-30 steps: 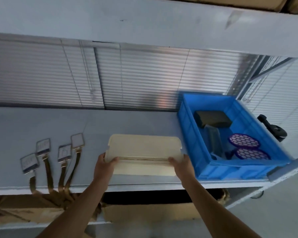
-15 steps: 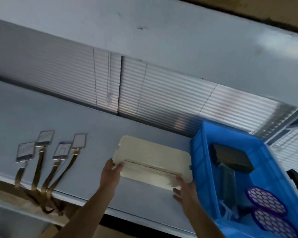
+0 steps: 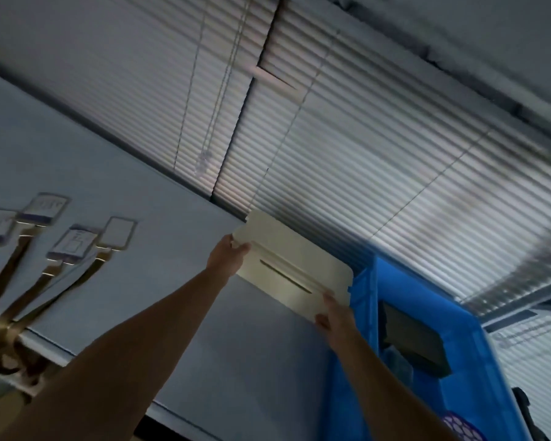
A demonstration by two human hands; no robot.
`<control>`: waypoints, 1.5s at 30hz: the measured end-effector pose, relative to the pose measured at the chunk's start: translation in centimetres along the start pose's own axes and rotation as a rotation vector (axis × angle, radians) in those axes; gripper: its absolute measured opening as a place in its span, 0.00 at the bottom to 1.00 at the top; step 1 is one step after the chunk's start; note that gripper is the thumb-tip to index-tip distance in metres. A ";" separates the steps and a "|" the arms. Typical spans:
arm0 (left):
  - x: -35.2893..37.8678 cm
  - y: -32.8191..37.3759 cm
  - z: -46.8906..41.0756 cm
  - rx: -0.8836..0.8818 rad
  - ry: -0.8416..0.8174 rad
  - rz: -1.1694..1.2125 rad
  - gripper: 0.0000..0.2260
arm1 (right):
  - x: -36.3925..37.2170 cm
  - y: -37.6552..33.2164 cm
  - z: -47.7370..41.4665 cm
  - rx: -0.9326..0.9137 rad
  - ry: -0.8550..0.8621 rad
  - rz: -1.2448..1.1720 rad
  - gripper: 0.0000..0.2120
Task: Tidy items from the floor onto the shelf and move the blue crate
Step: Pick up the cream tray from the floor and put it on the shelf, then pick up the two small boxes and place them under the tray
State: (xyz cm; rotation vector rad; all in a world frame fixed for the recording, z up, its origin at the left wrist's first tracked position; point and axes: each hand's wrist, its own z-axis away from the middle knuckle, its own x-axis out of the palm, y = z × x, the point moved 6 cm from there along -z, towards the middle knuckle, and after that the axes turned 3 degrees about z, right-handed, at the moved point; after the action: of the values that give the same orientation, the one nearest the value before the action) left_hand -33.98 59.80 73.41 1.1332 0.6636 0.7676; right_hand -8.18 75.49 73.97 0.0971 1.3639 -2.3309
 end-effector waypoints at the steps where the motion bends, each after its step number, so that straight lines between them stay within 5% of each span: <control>1: 0.5 0.3 -0.7 0.008 -0.008 0.001 0.23 | -0.1 -0.5 -0.6 0.007 -0.014 0.021 0.24; 8: 2.2 1.0 -2.8 0.018 -0.019 -0.026 0.22 | -0.2 -1.6 -2.7 -0.010 -0.052 0.012 0.23; 14: -3.4 -2.7 2.0 -0.119 0.046 0.116 0.22 | 1.6 1.6 1.7 0.097 -0.171 -0.118 0.15; 19: -14.4 -9.6 13.3 -0.156 0.208 0.212 0.08 | 8.0 6.3 11.4 0.063 -0.425 0.208 0.07; 24: -27.7 -21.9 27.5 -0.367 0.526 0.107 0.06 | 18.2 13.4 21.9 -0.095 -0.682 0.502 0.06; 33: -47.1 -42.0 47.8 -0.948 0.763 0.191 0.08 | 36.8 33.9 36.7 -0.268 -1.098 1.139 0.13; 39: -55.3 -55.7 45.2 -1.064 0.738 0.101 0.11 | 48.8 48.3 34.1 -0.238 -1.095 1.517 0.07; 45: -58.2 -75.2 34.0 -1.066 0.708 0.083 0.14 | 62.3 64.4 22.3 -0.303 -1.012 1.660 0.12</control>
State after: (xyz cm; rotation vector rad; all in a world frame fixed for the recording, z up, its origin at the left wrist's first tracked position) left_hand -25.94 -23.08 16.19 -0.1153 0.6347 1.3818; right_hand -35.04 8.91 15.92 -0.0471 0.5392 -0.5435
